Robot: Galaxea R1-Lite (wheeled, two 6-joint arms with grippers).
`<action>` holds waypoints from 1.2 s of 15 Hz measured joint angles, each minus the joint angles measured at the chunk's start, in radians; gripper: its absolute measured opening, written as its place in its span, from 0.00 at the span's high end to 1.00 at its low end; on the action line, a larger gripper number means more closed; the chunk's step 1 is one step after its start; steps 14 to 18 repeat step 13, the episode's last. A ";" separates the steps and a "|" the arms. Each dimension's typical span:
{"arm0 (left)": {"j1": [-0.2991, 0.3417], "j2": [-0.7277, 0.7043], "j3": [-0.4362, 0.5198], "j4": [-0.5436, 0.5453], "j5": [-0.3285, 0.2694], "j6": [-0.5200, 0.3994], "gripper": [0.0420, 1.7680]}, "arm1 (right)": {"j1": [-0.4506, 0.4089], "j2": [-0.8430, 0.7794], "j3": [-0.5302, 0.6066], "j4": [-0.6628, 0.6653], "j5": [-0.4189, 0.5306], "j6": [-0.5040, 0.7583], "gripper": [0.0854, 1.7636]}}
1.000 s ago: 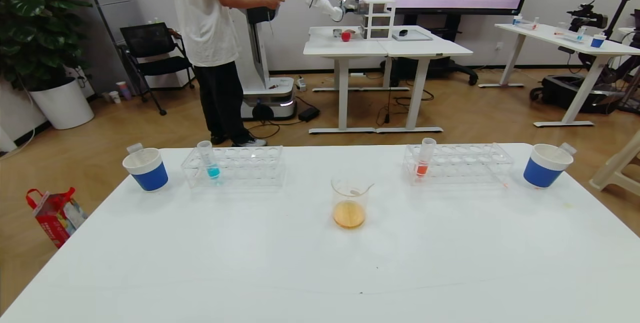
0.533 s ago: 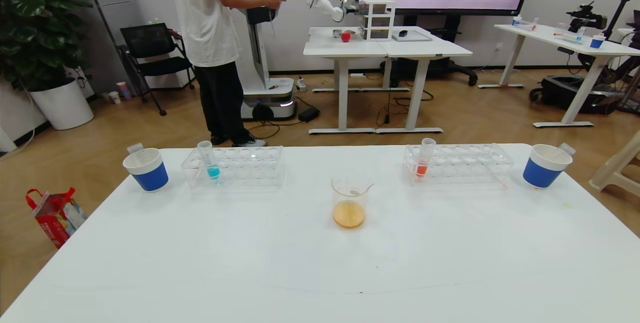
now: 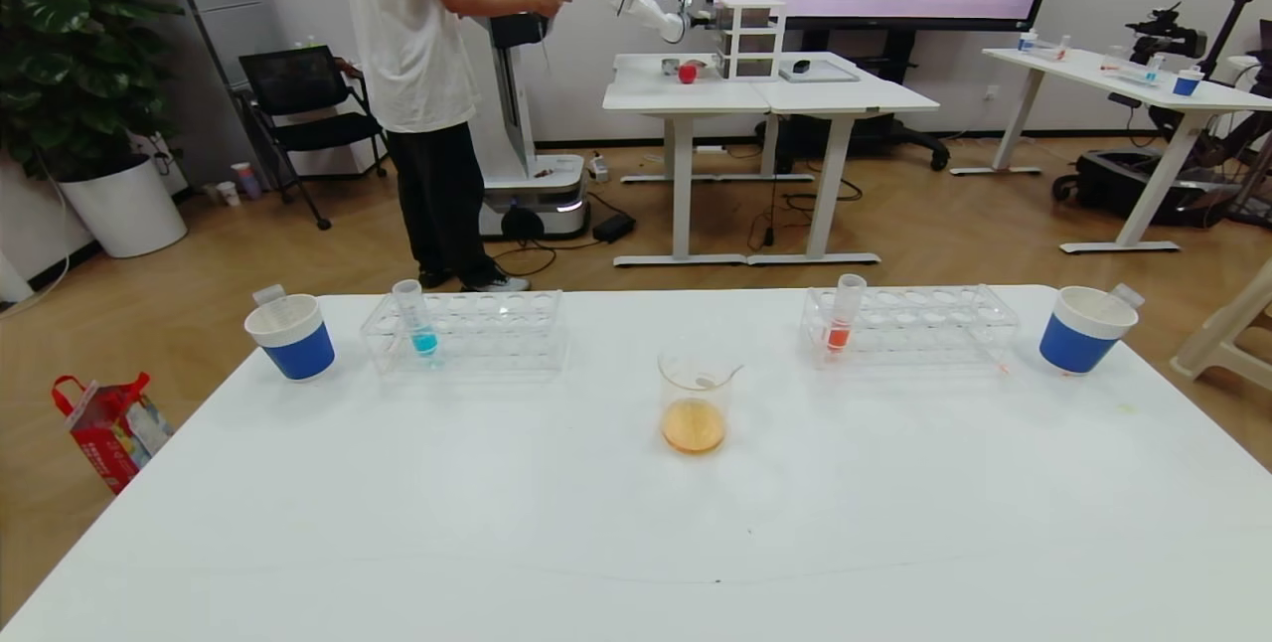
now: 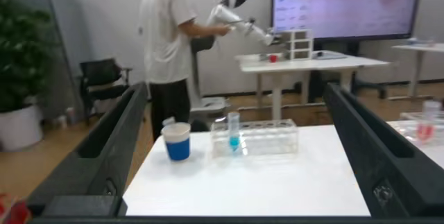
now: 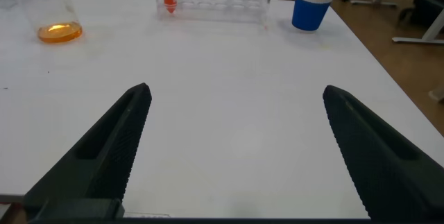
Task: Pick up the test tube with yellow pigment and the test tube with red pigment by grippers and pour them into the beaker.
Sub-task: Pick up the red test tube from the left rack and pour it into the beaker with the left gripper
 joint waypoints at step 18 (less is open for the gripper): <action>-0.001 -0.029 0.281 0.174 -0.028 -0.062 0.01 | 0.000 0.000 0.000 0.000 0.000 0.000 0.02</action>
